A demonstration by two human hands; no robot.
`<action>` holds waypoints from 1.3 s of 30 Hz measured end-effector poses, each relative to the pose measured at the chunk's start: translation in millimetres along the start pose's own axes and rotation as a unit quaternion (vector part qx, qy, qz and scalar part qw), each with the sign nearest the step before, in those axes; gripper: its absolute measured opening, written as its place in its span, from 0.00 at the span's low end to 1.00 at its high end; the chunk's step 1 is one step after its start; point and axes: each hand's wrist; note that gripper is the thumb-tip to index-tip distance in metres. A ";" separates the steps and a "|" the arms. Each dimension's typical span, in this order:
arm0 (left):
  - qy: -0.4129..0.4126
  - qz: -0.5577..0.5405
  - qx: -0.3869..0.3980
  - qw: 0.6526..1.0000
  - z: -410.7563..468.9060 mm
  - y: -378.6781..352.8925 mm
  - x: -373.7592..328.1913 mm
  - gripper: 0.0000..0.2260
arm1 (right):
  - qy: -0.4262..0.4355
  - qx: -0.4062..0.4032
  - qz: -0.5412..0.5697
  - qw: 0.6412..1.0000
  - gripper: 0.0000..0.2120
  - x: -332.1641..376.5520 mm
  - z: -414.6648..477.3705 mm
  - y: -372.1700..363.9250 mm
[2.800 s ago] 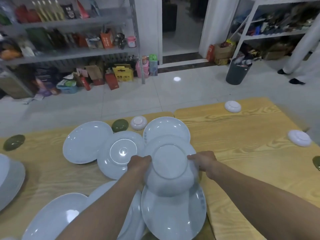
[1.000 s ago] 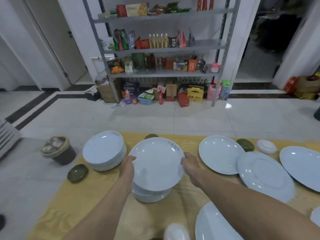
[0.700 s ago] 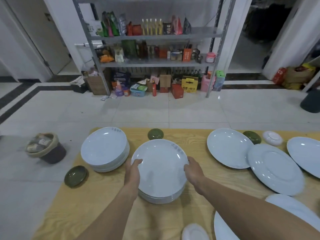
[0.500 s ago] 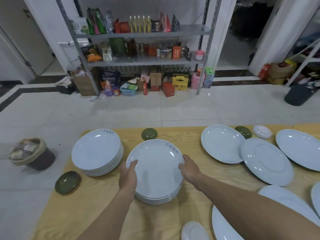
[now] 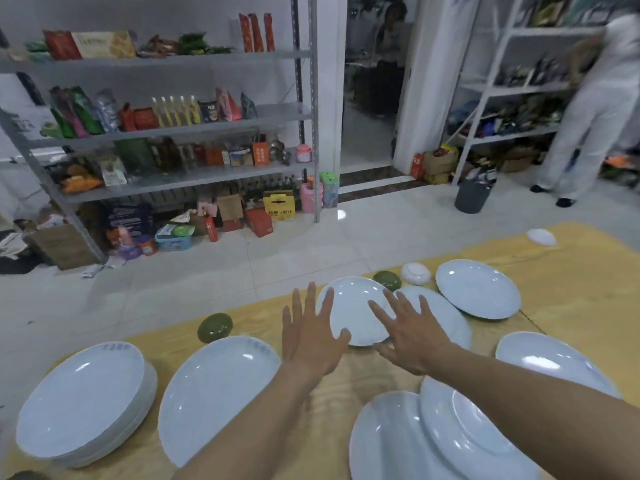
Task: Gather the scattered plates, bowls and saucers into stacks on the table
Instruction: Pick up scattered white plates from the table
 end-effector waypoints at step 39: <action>0.337 -0.277 0.129 0.891 296.7 -236.7 -306.4 0.17 | -0.455 0.081 0.581 0.670 0.11 -406.4 102.1 -199.3</action>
Point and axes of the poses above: each hand's wrist, its own z-axis towards the middle knuckle, its own y-axis out of the back of the hand, x = y × z, and after that the axes turned 1 degree about -y, right-handed
